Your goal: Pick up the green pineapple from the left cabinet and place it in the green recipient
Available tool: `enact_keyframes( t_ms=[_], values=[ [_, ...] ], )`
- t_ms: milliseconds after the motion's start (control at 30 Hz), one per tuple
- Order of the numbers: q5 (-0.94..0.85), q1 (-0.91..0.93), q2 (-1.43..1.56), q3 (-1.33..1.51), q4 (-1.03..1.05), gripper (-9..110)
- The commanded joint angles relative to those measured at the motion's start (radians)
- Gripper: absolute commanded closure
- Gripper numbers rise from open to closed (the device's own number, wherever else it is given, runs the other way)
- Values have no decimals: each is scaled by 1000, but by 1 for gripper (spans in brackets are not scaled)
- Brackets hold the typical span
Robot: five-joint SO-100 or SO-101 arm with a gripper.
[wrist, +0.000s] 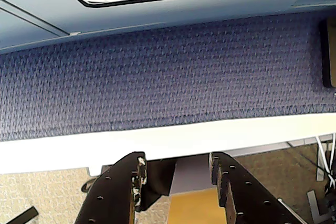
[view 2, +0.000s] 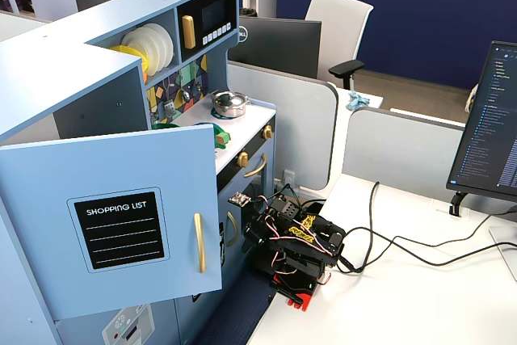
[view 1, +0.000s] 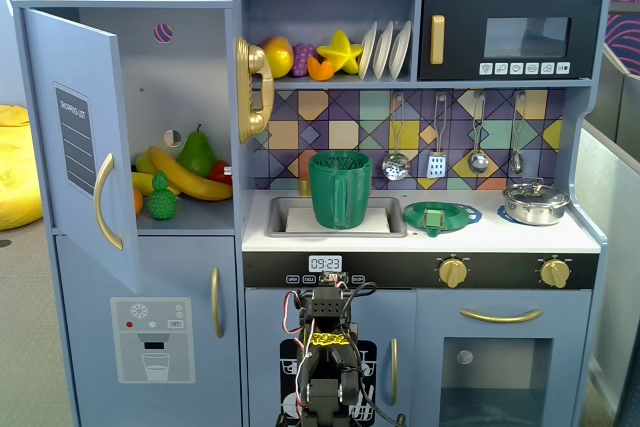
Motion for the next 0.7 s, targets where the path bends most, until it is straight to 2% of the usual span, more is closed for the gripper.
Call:
enact_keyframes(
  t_ms=[0,300,400,467,533,667],
  values=[
    [58,8,-6,6,172,101],
    [32,37,-6,8,175,101],
    [58,-5,-6,6,149,101],
    [58,-69,-8,-11,41,101],
    [103,-206,-63,-89,-156,101],
    [-37,-482,-233,-305,-598,101]
  ],
)
